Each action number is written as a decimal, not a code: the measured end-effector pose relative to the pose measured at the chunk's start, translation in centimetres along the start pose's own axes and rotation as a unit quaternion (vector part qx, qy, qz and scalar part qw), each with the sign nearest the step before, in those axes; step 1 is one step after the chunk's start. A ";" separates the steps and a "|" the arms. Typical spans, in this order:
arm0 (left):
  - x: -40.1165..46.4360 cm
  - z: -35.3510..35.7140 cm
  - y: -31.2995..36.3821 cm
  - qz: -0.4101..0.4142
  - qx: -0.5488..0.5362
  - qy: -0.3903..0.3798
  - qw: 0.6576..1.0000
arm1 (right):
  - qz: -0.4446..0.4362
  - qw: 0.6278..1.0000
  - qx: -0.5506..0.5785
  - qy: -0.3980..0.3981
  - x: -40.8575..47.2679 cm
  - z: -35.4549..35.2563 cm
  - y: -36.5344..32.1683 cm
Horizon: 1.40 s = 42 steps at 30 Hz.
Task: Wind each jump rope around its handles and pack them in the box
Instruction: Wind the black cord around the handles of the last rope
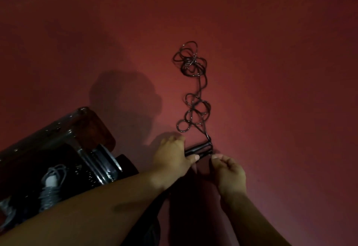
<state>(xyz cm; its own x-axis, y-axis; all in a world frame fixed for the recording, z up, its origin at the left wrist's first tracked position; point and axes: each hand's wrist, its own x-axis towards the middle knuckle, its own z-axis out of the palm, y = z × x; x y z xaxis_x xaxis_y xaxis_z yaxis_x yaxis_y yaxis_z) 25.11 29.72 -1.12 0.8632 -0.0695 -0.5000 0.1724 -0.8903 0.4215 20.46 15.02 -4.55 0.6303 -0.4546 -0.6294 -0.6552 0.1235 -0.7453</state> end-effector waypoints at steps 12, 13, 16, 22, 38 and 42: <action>-0.3 2.0 1.1 0.056 -0.103 -0.080 0.990 | -0.039 0.999 -0.009 0.006 -1.3 -3.0 -0.6; -0.8 1.4 1.7 0.060 -0.159 -0.112 0.979 | -0.055 0.998 -0.016 0.000 -2.1 -3.6 -1.5; -2.8 -1.7 3.9 0.085 -0.215 -0.184 0.955 | -0.104 0.994 -0.033 -0.002 -5.0 -6.0 -5.6; -9.3 -10.8 14.4 0.250 -0.131 -0.206 0.937 | -0.249 0.965 -0.081 0.013 -11.3 -16.0 -15.5; -28.6 -18.1 31.0 0.276 -0.274 -0.054 0.920 | -0.257 0.963 0.070 -0.040 -28.7 -32.0 -23.8; -28.9 -19.0 31.2 0.222 -0.502 -0.070 0.833 | -0.262 0.958 0.109 -0.037 -29.4 -31.4 -24.8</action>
<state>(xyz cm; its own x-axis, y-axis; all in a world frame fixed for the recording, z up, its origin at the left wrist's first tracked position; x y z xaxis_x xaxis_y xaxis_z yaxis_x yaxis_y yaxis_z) 14.52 12.50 40.82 0.8961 -0.4060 -0.1795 0.2211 0.0576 0.9735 5.08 -2.40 39.29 0.8816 -0.4425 -0.1645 -0.1437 0.0803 -0.9863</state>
